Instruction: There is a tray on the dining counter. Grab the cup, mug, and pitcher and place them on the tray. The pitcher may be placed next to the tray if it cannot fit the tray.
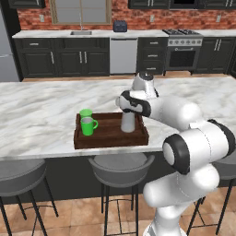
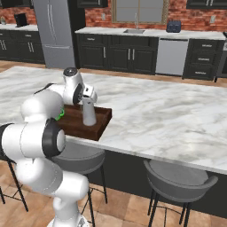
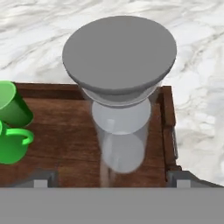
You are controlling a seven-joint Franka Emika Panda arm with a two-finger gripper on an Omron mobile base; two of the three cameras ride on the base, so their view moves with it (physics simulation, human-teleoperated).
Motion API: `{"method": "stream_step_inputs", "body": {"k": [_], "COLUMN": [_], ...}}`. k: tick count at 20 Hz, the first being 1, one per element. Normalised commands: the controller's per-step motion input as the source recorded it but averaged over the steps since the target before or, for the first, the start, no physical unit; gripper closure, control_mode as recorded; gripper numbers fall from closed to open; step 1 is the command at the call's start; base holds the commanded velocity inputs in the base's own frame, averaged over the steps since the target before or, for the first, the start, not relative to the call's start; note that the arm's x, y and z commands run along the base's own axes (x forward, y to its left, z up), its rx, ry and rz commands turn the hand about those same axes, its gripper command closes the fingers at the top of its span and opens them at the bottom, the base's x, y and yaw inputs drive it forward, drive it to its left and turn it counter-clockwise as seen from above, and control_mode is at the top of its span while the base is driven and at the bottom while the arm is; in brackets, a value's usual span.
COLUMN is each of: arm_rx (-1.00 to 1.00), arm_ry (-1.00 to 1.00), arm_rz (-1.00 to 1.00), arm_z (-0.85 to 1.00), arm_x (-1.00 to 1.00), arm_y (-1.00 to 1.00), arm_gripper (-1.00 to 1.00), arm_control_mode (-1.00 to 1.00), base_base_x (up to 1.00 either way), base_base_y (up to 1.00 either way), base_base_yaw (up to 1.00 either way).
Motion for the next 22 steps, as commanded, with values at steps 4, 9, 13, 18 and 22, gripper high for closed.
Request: {"method": "stream_step_inputs", "body": {"k": [4,9,13,18,22], "arm_rx": [0.0,0.0,0.0,0.0,-0.02], "arm_ry": [0.0,0.0,0.0,0.0,0.0], "arm_rz": [-0.02,-0.02,-0.02,-0.02,-0.03], "arm_z": [0.45,0.21,0.11,0.13,0.08], "arm_x": [-1.0,-1.0,-1.0,-1.0,-1.0], "arm_y": [-0.37,-0.44,-0.47,-0.39,-0.2], "arm_gripper": [-1.0,-1.0,-1.0,-1.0,-1.0], "arm_control_mode": [-1.0,-1.0,-1.0,-1.0,-1.0], "base_base_x": [0.0,0.0,0.0,0.0,0.0], "base_base_y": [0.0,0.0,0.0,0.0,0.0], "base_base_yaw": [0.0,0.0,0.0,0.0,0.0]}}
